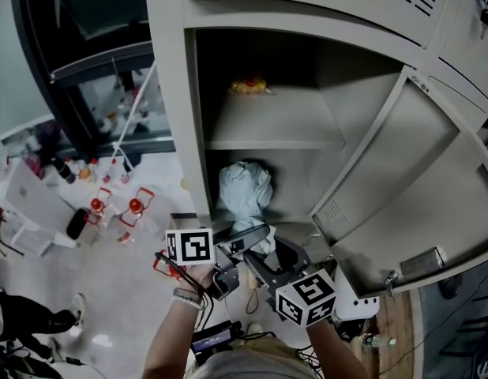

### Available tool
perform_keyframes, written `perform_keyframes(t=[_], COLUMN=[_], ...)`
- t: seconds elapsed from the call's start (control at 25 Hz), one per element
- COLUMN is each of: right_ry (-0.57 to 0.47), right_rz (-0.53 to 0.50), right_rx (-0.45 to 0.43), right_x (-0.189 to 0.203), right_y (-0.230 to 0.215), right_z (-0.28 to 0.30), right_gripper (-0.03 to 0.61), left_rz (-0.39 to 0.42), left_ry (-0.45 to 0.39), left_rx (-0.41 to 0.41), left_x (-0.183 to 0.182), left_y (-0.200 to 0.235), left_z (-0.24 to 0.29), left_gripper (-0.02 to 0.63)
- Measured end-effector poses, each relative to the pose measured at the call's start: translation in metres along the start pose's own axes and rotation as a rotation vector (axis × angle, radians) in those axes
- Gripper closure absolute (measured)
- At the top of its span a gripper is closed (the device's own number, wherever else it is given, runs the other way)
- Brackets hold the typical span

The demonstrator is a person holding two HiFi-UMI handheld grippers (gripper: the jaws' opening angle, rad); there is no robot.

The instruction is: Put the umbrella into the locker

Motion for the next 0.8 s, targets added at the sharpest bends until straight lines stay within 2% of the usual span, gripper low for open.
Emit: perform_keyframes(t=[0.44, 0.52, 0.6, 0.68, 0.8], right_ry=[0.001, 0.002, 0.003, 0.001, -0.003], right_rz=[0.01, 0.009, 0.016, 0.027, 0.032], right_rx=[-0.029, -0.027, -0.025, -0.016, -0.015], right_x=[-0.004, -0.004, -0.004, -0.006, -0.008], right_y=[-0.007, -0.007, -0.007, -0.01, -0.012], right_z=[0.001, 0.002, 0.003, 0.004, 0.008], right_gripper=[0.353, 0.353, 0.353, 0.353, 0.356], left_rz=[-0.054, -0.091, -0.078, -0.101, -0.102], left_ry=[-0.044, -0.068, -0.075, -0.098, -0.106], left_rx=[0.046, 0.078, 0.075, 0.115, 0.079], left_x=[0.0, -0.001, -0.002, -0.003, -0.002], left_y=[-0.001, -0.006, -0.004, -0.011, -0.007], left_z=[-0.005, -0.005, -0.006, -0.006, -0.016], left_gripper=[0.17, 0.17, 0.17, 0.164, 0.149])
Point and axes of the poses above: the fingertips, and each gripper's own axes: z forward along the fingers, y to its left, x out of its underside, the point moved 2 cm from there along -z, backward along the fingers, and after that the axes turned 6 degrees about z, right-handed, at the moved point
